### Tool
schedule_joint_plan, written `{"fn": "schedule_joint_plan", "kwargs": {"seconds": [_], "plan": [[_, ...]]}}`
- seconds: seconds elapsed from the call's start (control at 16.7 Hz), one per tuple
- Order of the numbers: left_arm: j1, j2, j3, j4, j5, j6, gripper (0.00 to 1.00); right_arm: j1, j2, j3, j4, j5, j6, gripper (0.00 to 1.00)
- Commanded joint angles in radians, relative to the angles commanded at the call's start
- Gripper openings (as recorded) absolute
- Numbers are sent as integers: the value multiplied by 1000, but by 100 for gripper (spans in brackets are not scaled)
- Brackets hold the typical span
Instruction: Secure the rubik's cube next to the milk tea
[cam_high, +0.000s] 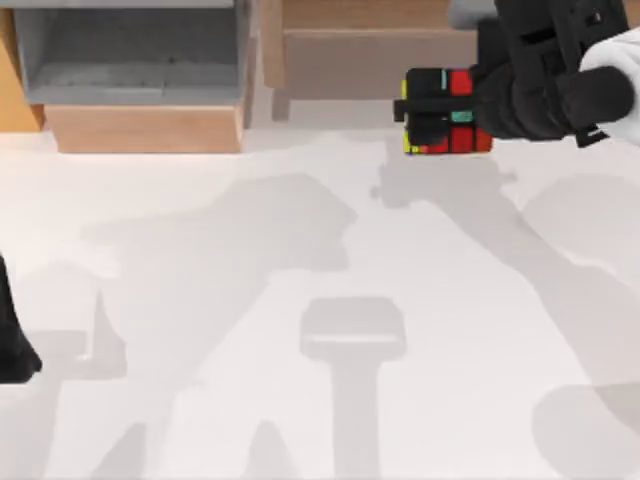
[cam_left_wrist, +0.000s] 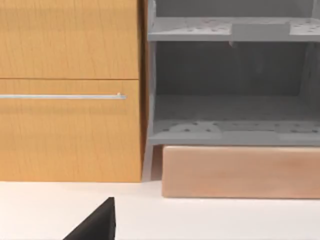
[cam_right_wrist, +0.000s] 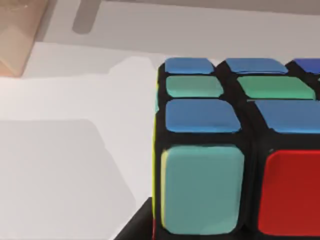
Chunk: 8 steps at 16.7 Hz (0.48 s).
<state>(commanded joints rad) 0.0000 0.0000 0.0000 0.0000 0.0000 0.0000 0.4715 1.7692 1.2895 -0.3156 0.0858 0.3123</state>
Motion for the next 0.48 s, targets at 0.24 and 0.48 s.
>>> {"fn": "schedule_joint_plan", "kwargs": {"seconds": [0.24, 0.48], "plan": [[0, 0, 0, 0, 0, 0, 100, 3, -84, -93, -386, -58, 85, 0], [0, 0, 0, 0, 0, 0, 100, 8, -143, -171, -642, -87, 149, 0]]}}
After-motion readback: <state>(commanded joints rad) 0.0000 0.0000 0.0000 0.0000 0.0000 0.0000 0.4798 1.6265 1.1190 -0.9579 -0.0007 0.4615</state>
